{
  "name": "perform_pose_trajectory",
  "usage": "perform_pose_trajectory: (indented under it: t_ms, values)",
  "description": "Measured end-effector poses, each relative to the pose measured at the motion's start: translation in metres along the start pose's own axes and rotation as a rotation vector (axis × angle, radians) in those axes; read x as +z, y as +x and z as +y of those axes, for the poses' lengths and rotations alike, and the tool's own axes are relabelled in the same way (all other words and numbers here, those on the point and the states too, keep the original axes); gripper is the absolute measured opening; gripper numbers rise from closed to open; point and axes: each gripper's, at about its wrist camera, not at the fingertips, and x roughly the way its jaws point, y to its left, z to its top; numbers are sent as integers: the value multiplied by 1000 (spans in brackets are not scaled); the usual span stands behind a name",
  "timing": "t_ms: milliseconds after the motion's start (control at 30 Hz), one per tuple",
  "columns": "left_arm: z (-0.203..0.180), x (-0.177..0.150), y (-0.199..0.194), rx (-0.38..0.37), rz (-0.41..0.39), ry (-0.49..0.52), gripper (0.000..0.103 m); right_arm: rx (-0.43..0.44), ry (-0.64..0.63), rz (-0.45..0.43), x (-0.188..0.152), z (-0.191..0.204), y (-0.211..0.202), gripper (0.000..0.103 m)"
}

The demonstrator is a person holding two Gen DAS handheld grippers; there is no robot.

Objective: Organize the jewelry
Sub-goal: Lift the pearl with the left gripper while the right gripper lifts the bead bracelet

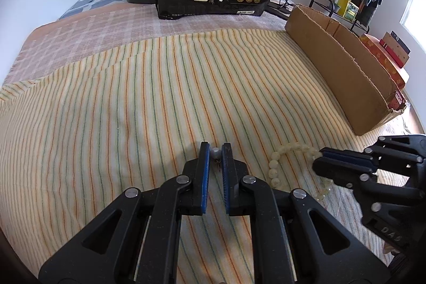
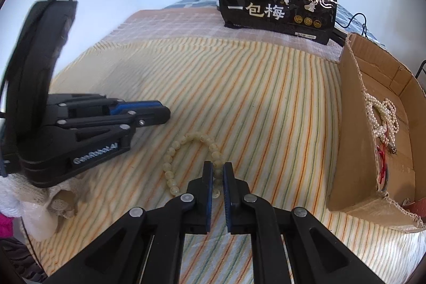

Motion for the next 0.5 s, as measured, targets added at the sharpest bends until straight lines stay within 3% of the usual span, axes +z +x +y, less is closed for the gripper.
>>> perform_pose_trajectory:
  t_ms: [500]
  values:
    - [13, -2, -28, 23, -29, -16, 7, -18, -48, -56, 13, 6, -37, 5]
